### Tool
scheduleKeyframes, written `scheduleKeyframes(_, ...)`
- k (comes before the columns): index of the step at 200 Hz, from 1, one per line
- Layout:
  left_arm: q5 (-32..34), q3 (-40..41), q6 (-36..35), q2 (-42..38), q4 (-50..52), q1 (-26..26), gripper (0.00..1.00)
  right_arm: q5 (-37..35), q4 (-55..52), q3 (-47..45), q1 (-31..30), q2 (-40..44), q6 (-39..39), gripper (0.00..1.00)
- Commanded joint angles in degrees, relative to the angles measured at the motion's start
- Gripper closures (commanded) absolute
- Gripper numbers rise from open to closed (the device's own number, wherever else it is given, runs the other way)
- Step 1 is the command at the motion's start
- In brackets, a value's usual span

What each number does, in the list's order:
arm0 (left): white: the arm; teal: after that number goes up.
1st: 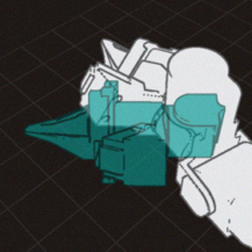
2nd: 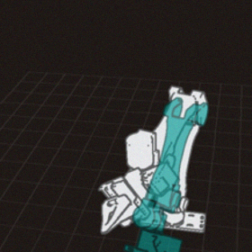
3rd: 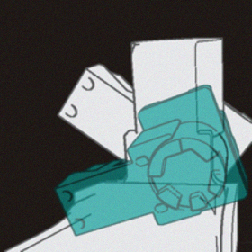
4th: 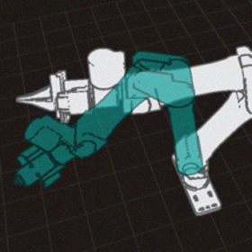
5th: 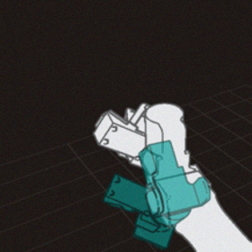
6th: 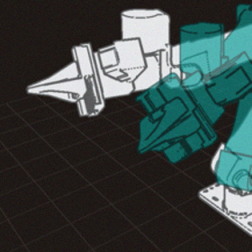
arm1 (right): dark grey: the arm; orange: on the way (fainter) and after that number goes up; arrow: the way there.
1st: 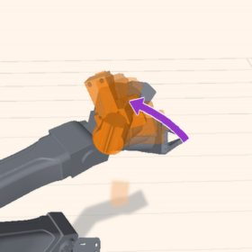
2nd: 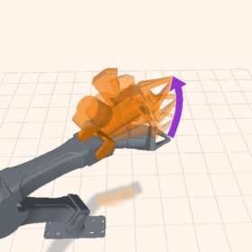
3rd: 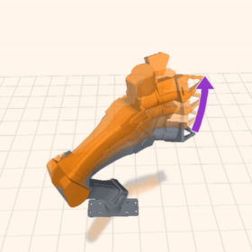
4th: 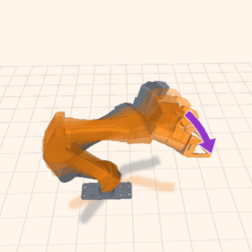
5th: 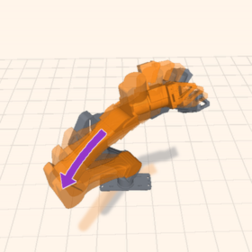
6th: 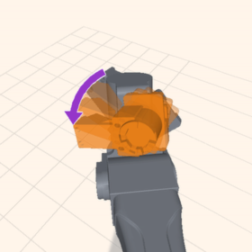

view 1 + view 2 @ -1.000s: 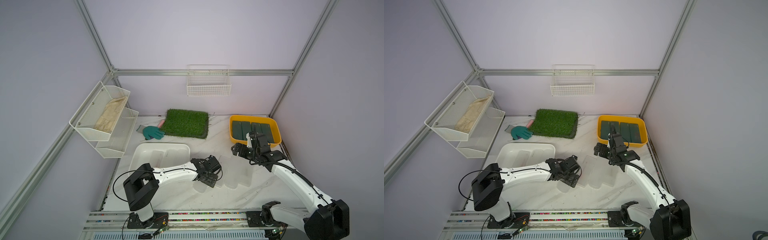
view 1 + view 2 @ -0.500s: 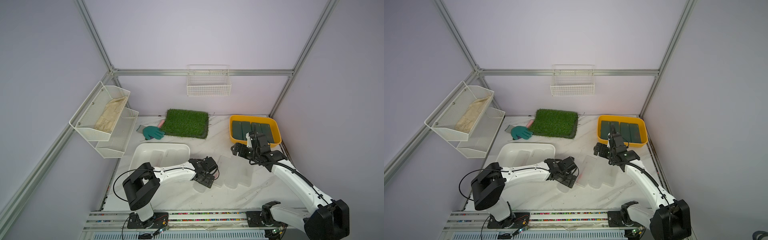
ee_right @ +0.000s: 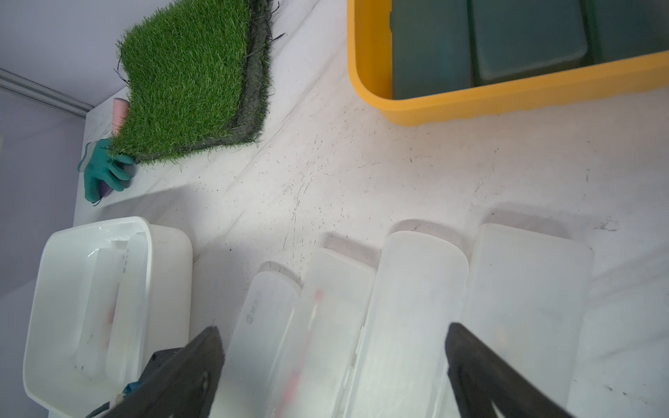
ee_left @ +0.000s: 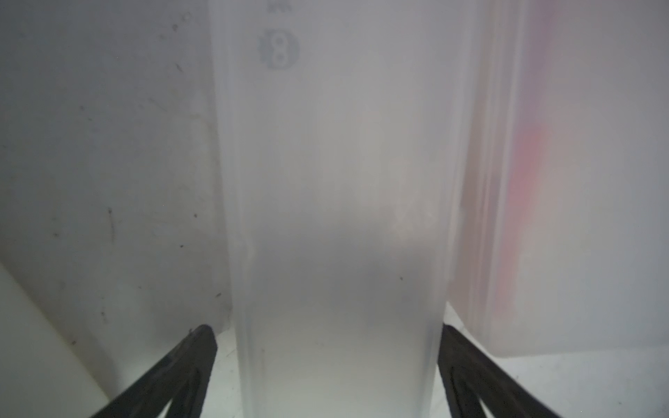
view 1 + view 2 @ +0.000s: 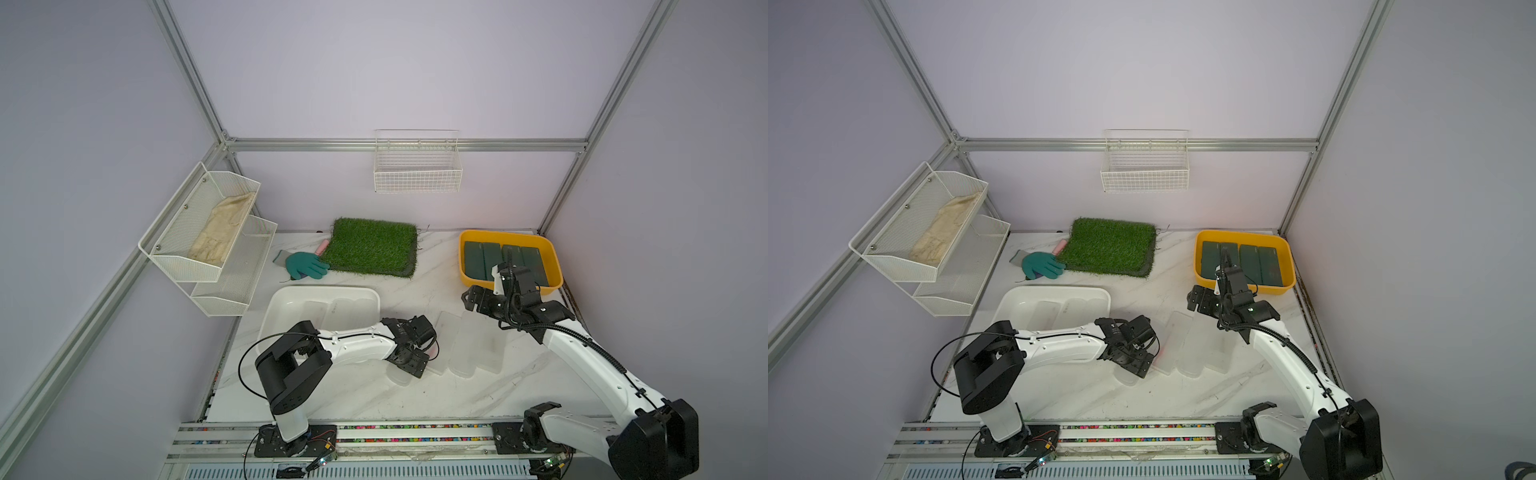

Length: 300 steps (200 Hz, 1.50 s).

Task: Place the pencil cases by color into the storage box
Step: Pick up the pencil case from the center of the board.

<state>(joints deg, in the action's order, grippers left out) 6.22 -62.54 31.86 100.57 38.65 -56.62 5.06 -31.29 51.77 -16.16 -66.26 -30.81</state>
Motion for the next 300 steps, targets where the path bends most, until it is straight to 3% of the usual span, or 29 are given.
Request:
scheduleKeyframes(1,-0.35,-0.44,-1.04,0.82,-0.64,0.5,0.06,0.28,1.14,-0.57,0.2,0.33,0.45,0.03)
scheduleKeyframes(58,-0.21,-1.27,-0.78,2.77,-0.07,0.44,0.12,-0.05,1.49,-0.87,0.25,0.28,0.65,0.03)
scheduleKeyframes(110,-0.16,-1.98,-0.57,2.72,0.1,0.45,0.27,-0.18,2.21,-1.76,0.25,0.4,0.55,0.03)
scheduleKeyframes(300,0.43,-7.35,-0.1,-5.33,5.26,0.87,0.34,0.17,4.05,-2.59,0.24,0.34,0.64,0.03)
